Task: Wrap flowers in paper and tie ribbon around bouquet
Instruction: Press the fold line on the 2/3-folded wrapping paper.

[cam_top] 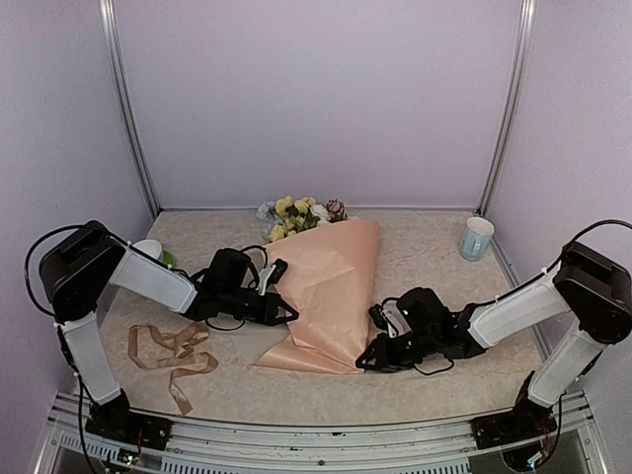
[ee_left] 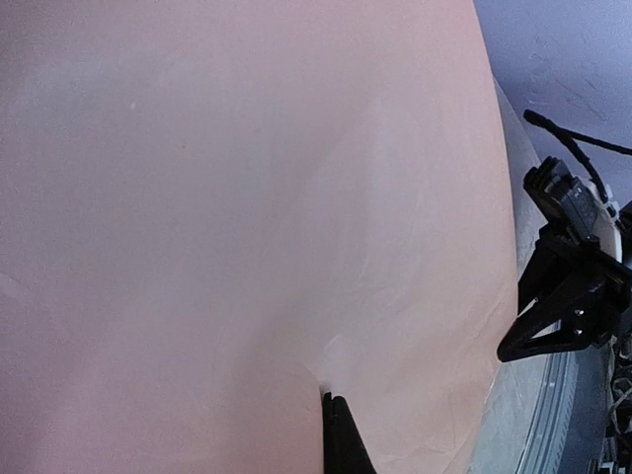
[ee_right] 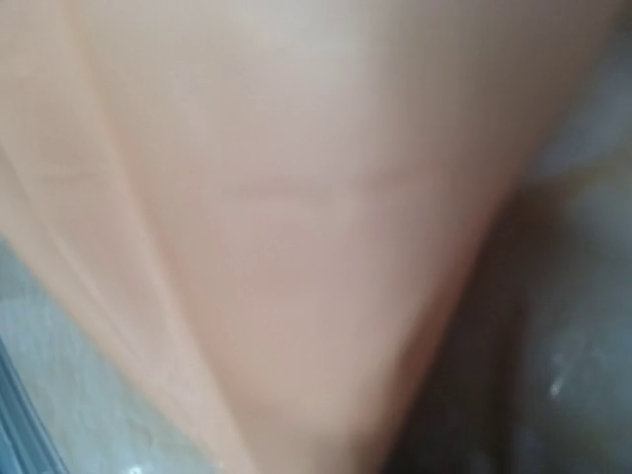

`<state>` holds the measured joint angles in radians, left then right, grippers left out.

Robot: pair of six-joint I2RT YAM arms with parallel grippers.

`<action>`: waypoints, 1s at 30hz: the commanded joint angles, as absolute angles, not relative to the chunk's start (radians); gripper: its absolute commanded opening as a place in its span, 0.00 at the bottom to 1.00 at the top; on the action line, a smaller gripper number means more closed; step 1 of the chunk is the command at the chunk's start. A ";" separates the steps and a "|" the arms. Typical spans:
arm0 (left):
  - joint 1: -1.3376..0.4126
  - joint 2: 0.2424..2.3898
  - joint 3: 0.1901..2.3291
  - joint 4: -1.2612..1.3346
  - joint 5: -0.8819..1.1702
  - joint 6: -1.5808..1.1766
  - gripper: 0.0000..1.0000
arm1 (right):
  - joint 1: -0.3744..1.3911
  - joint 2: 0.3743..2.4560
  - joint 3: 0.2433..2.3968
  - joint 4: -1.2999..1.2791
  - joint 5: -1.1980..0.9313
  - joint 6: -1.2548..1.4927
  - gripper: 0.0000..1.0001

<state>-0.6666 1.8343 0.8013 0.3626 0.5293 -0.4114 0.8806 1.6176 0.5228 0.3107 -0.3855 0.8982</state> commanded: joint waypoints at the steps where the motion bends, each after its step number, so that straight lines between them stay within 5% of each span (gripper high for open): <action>1: -0.657 1.872 0.793 0.366 0.496 -0.378 0.00 | 0.878 1.537 0.594 -0.019 -0.286 0.807 0.21; 9: -0.659 1.904 0.792 0.382 0.501 -0.393 0.00 | 0.929 1.516 0.920 -0.338 -0.049 0.657 0.27; 17: -0.656 1.901 0.785 0.377 0.504 -0.395 0.00 | 1.000 1.836 1.158 -0.187 -0.253 0.570 0.00; 30: -0.647 1.908 0.782 0.385 0.511 -0.402 0.00 | 1.107 2.023 1.213 -0.343 -0.252 0.489 0.00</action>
